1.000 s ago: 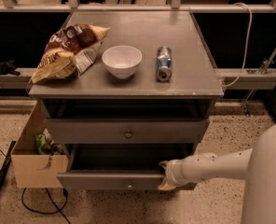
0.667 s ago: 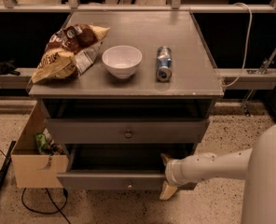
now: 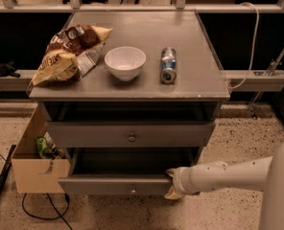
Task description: Open middle drawer
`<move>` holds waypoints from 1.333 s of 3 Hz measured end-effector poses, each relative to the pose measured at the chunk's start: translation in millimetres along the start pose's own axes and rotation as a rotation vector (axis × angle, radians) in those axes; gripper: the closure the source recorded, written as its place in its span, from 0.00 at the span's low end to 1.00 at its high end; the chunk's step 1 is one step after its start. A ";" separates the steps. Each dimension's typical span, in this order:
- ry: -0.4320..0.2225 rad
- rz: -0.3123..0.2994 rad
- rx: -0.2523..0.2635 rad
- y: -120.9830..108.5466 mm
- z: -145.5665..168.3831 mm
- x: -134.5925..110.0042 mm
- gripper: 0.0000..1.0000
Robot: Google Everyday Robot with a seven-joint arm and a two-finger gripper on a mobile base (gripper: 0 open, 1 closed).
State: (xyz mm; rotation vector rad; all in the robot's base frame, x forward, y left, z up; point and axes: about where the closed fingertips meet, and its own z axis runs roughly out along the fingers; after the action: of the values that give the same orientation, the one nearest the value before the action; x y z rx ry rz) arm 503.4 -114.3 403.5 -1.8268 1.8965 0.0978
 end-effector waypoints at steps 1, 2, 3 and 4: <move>-0.006 0.026 -0.014 15.2 -6.3 5.4 0.69; -0.006 0.063 -0.023 37.7 -18.7 18.5 0.92; -0.006 0.063 -0.023 36.8 -21.3 14.8 1.00; -0.016 0.081 -0.006 37.8 -25.2 10.5 1.00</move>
Offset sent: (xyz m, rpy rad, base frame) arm -0.0729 -0.0435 -0.0001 0.0395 0.0708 -0.0840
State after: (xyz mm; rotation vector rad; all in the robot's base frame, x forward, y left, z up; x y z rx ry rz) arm 460.1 -130.0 410.5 -1.7488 1.9610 0.1455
